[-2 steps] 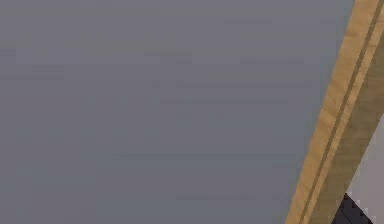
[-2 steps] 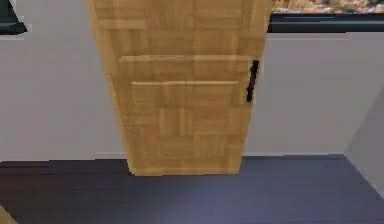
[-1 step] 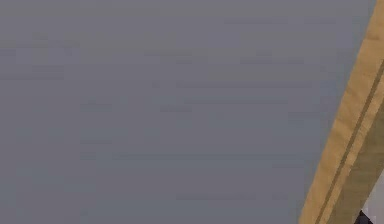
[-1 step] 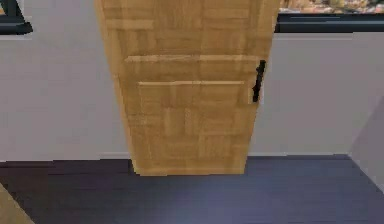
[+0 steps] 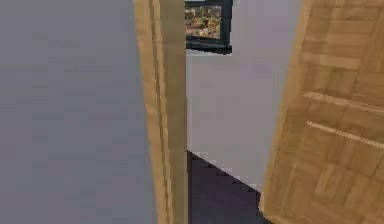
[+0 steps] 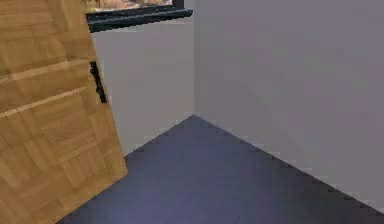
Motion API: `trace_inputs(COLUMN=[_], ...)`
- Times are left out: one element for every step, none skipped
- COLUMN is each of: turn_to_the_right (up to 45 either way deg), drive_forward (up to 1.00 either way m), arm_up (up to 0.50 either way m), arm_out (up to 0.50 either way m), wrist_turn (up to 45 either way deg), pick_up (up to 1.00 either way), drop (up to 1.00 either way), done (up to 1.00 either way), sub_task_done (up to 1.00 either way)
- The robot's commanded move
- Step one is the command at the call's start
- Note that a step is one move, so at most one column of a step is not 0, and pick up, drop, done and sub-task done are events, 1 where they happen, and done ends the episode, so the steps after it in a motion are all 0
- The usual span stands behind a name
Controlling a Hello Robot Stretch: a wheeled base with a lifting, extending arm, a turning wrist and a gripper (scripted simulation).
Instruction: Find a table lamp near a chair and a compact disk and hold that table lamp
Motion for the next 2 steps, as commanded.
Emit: trace_inputs(turn_to_the_right=[45.0,45.0], drive_forward=[0.0,0.0], arm_up=[0.0,0.0], arm_out=[0.0,0.0], wrist_turn=[0.0,0.0], pick_up=[0.0,0.0], drop=[0.0,0.0], done=[0.0,0.0], sub_task_done=[0.0,0.0])
